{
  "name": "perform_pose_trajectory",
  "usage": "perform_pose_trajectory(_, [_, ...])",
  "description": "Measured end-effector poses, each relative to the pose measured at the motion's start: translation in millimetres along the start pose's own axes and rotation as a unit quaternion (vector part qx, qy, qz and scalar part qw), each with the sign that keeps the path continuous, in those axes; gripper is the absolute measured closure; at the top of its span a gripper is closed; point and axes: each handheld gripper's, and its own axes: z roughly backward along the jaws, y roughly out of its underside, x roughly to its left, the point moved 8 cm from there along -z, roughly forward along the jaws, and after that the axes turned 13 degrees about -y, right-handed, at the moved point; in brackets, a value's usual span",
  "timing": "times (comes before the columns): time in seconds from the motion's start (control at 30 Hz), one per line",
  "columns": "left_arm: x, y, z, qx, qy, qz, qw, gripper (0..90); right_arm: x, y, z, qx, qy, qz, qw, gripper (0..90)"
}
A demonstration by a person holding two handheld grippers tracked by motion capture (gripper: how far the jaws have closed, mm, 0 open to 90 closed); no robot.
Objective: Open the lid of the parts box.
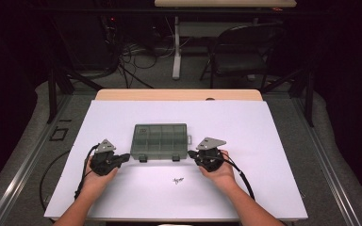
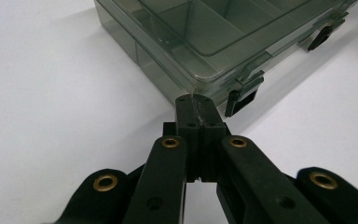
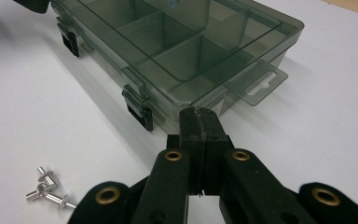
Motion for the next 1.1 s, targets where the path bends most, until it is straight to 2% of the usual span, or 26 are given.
perform_pose_trajectory(0.4, [-0.5, 0.9, -1.3, 0.003, 0.003, 0.001, 1.0000, 90.0, -0.7, 4.3, -3.0, 0.013, -0.001, -0.003, 0.9999, 90.0])
perform_pose_trajectory(0.6, [-3.4, 1.1, -2.2, 0.004, 0.005, -0.006, 1.0000, 90.0, 0.1, 7.2, -6.0, 0.020, -0.006, -0.002, 0.9998, 90.0])
perform_pose_trajectory(1.1, [-3.1, 0.8, -1.8, 0.002, 0.004, -0.006, 1.0000, 90.0, 1.5, 6.8, -6.0, 0.018, -0.005, -0.001, 0.9998, 90.0])
